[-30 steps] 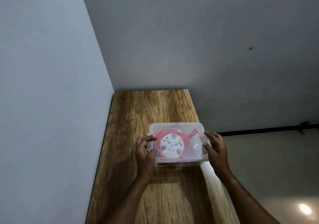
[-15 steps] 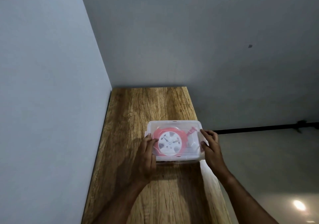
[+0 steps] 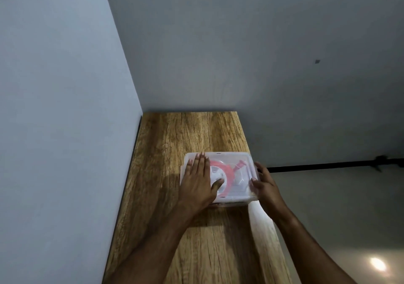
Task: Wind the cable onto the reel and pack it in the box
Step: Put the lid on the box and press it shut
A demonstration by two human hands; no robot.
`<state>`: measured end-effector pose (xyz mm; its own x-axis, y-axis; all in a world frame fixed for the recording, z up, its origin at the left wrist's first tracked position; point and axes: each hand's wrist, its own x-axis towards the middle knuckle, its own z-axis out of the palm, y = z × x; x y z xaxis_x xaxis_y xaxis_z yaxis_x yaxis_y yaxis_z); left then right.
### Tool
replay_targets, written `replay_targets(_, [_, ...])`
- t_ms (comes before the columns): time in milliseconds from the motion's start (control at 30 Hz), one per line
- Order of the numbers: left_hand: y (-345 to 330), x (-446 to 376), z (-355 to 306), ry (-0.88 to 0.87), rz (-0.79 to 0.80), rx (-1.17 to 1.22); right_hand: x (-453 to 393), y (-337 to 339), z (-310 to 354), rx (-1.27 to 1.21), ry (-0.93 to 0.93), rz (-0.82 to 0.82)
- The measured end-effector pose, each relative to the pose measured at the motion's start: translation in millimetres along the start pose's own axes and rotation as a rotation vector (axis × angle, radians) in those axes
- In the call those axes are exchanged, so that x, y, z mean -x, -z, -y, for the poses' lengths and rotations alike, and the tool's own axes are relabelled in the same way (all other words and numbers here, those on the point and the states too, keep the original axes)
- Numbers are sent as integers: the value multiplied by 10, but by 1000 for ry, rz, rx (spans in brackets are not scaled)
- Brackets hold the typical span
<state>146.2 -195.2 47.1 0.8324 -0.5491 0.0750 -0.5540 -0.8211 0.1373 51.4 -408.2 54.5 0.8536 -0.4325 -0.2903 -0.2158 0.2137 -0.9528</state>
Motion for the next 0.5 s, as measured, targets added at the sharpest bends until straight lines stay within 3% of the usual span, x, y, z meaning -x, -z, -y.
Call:
replay_targets(133, [-71, -23, 42, 10, 25, -43, -205, 91, 51, -49, -227, -56])
replay_targets(267, [-46, -16, 28, 6, 5, -52, -266, 210, 117, -27, -443, 9])
replay_targets(367, [-60, -20, 22, 10, 10, -34, -306, 208, 171, 13, -410, -4])
replay_targets(500, [-98, -30, 26, 6, -7, -22, -264, 23, 262, 309, -214, -188])
